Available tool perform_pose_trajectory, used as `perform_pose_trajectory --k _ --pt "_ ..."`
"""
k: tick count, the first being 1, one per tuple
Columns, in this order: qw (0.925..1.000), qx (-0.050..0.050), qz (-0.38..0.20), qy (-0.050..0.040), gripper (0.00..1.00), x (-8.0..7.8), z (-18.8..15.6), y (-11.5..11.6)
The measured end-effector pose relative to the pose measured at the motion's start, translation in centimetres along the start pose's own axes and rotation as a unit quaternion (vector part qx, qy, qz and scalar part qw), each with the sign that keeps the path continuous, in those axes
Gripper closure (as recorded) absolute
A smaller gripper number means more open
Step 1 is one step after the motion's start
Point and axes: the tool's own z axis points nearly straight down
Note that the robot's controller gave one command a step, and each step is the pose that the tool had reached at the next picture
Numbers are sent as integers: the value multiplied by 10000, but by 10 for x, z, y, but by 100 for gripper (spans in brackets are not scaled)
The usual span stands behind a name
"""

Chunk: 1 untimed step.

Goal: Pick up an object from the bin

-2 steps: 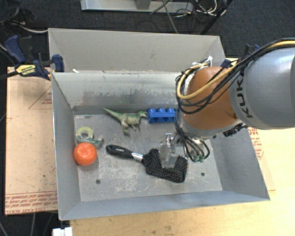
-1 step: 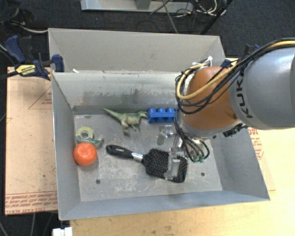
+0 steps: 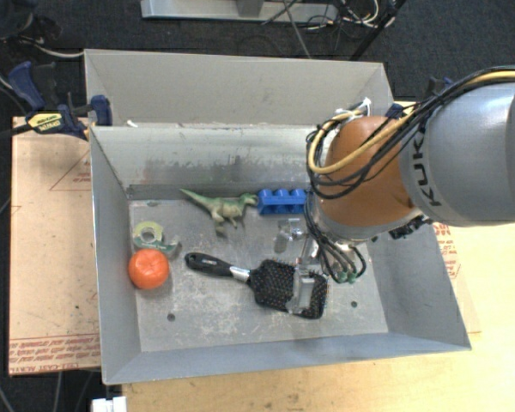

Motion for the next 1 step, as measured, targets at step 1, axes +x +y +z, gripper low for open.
perform_pose_trajectory --k 1 --pt "9997 -6 231 -31 0 19 34 -15"
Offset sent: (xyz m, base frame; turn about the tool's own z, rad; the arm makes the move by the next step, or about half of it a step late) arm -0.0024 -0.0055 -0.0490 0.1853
